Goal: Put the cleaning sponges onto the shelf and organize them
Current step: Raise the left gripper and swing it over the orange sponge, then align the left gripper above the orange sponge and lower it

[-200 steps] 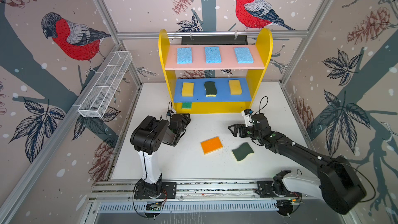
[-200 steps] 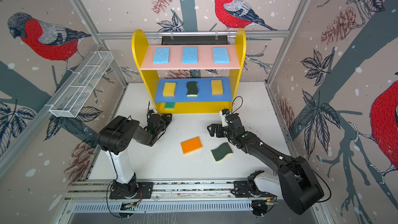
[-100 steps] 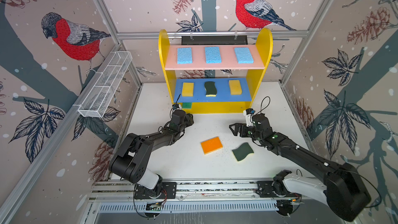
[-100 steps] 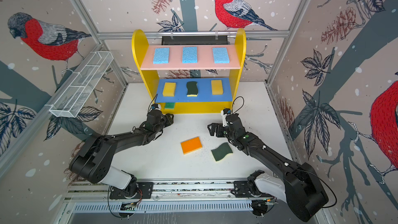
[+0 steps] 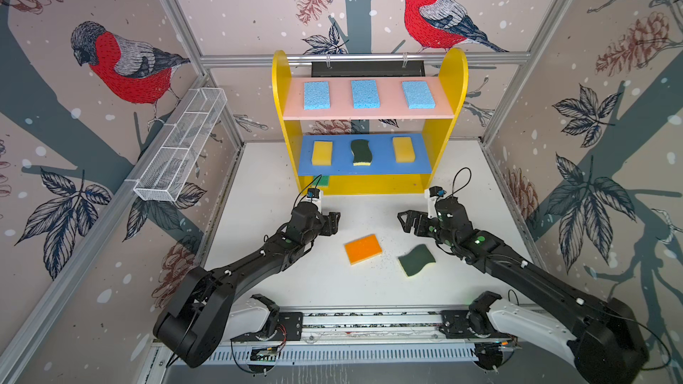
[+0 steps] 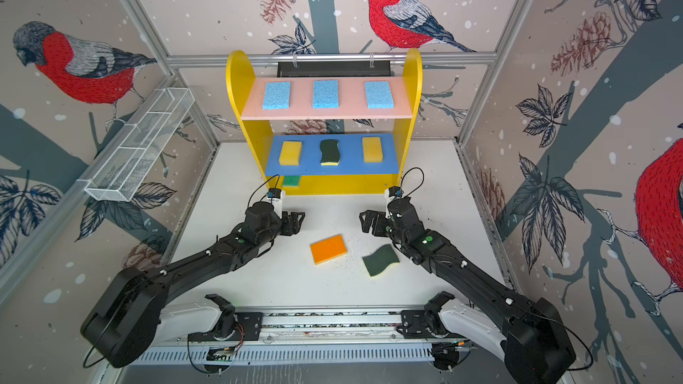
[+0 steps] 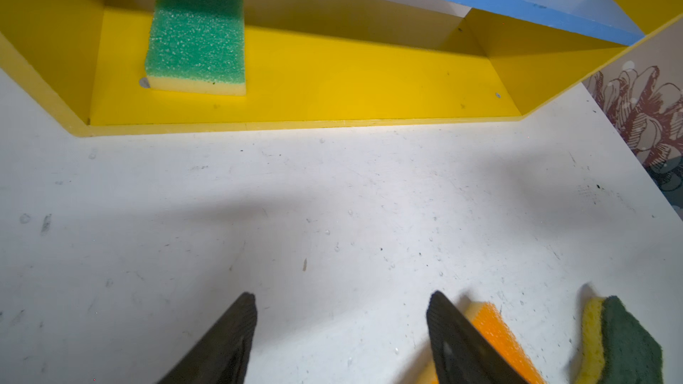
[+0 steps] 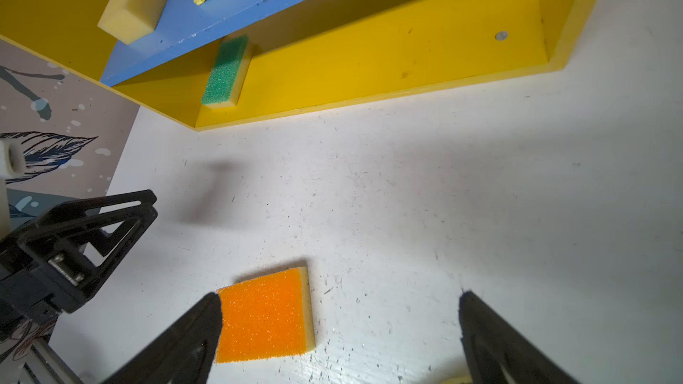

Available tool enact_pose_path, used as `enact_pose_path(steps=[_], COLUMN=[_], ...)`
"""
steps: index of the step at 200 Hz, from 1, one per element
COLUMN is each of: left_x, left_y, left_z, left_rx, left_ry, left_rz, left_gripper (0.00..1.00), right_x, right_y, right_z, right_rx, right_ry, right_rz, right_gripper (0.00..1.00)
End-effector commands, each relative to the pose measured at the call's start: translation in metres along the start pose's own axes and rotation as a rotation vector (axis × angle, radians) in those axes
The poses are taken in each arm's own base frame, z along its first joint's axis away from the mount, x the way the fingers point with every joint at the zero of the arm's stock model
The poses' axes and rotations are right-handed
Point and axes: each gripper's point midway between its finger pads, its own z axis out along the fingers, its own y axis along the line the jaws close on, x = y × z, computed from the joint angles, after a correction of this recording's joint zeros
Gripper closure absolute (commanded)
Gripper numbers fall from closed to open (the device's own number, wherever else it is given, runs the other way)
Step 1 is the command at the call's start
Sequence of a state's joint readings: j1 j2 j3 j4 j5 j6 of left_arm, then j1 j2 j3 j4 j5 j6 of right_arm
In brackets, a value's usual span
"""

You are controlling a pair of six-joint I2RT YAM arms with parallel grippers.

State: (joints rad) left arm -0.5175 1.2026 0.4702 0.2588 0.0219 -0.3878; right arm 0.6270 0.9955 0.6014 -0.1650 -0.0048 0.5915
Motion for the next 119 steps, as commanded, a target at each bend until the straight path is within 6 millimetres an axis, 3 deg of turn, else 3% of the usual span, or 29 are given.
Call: enact_pose_path(steps=[1,46,119], left_x=[0.008,0.036,0.063], left_y=[-0.005,-0.038,-0.058], left_z=[-0.005,-0.009,-0.006], left_rx=[0.013,0.077,0.199], left_ry=[0.01,0.068,0.147], left_rz=[0.055,0.168,0.212], left_gripper=[0.25,0.24,0.22], right_x=[-0.001,0.002,0.011], right_y=[-0.008,-0.013,-0.023], right_z=[-0.006,-0.017,-0.018], right_rx=[0.055,0.071,0.08], right_ry=[-0.008,-0.023,-0.038], right_rz=[0.029,0.062,0.086], right_gripper=[0.0,0.0,0.0])
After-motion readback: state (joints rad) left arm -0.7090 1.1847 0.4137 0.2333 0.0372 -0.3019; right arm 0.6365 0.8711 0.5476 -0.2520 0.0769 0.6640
